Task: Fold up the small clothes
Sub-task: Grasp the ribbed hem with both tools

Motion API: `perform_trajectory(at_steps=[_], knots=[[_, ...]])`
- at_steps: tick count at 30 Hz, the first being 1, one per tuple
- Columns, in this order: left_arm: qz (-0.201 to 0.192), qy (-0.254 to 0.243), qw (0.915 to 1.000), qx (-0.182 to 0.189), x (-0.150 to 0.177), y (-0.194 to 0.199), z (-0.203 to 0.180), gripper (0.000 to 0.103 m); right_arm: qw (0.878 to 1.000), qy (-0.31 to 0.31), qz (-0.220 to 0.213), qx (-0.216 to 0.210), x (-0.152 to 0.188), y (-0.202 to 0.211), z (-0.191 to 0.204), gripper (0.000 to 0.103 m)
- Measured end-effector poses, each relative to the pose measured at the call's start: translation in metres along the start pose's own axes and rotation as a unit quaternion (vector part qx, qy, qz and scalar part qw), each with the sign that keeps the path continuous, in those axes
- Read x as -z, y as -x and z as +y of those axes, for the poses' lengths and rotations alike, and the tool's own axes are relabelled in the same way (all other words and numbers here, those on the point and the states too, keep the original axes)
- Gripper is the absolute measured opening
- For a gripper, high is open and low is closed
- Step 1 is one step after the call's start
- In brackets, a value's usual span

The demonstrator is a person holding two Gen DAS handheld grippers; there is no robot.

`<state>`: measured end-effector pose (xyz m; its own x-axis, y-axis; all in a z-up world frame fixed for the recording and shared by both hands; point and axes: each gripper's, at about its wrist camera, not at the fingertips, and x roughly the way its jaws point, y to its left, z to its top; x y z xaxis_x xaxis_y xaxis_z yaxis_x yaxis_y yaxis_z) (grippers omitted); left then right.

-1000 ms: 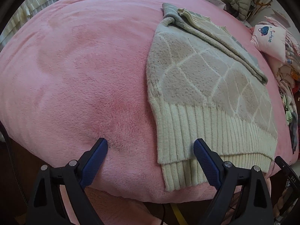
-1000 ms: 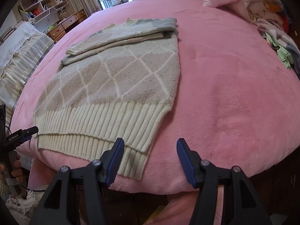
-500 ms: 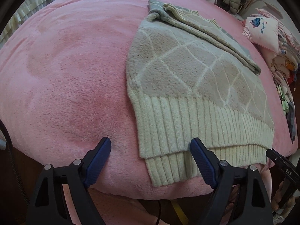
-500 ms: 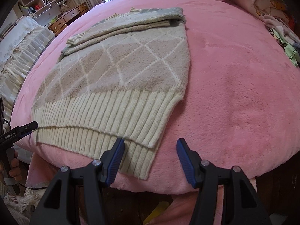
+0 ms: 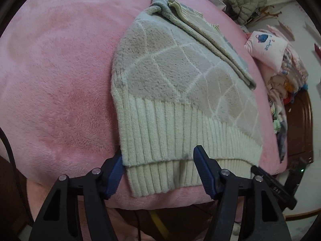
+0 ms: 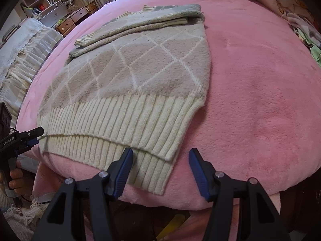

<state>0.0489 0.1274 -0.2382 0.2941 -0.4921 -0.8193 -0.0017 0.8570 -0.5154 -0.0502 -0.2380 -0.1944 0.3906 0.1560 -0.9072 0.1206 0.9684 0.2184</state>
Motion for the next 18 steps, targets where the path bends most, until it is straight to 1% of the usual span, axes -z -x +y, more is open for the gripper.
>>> perform_trajectory(at_steps=[2, 4, 6, 8, 11, 12, 13, 14, 16, 18], knots=[[0.004, 0.015, 0.9997, 0.017, -0.002, 0.000, 0.006, 0.063, 1.000, -0.004, 0.001, -0.007, -0.001, -0.001, 0.000, 0.058], [0.005, 0.027, 0.9991, 0.032, -0.003, 0.001, 0.012, 0.057, 1.000, -0.009, 0.002, -0.016, -0.002, -0.002, -0.001, 0.058], [0.005, 0.034, 0.9986, 0.040, -0.002, 0.002, 0.016, 0.055, 0.999, -0.017, 0.002, -0.026, -0.004, -0.002, -0.001, 0.058], [0.005, 0.038, 0.9984, 0.042, -0.001, 0.002, 0.017, 0.055, 0.999, -0.024, 0.002, -0.038, -0.006, -0.003, -0.001, 0.058], [0.005, 0.029, 0.9990, 0.034, -0.001, -0.001, 0.013, 0.052, 0.999, -0.026, 0.003, -0.044, -0.010, -0.005, 0.001, 0.058], [0.004, 0.025, 0.9992, 0.029, -0.001, 0.000, 0.013, 0.048, 0.999, -0.028, 0.003, -0.046, -0.010, -0.006, 0.002, 0.058], [0.004, 0.021, 0.9994, 0.027, -0.001, -0.001, 0.011, 0.041, 0.998, -0.030, 0.004, -0.047, -0.010, -0.007, 0.002, 0.058], [0.007, 0.017, 0.9995, 0.027, -0.001, -0.002, 0.010, 0.038, 0.998, -0.033, 0.004, -0.049, -0.011, -0.008, 0.001, 0.058], [0.011, 0.010, 0.9996, 0.023, -0.002, -0.006, 0.007, 0.024, 0.998, -0.038, 0.003, -0.052, -0.010, -0.008, 0.000, 0.058], [0.019, 0.006, 0.9992, 0.034, -0.002, -0.009, 0.004, 0.011, 0.997, -0.045, 0.002, -0.059, -0.010, -0.009, -0.003, 0.057]])
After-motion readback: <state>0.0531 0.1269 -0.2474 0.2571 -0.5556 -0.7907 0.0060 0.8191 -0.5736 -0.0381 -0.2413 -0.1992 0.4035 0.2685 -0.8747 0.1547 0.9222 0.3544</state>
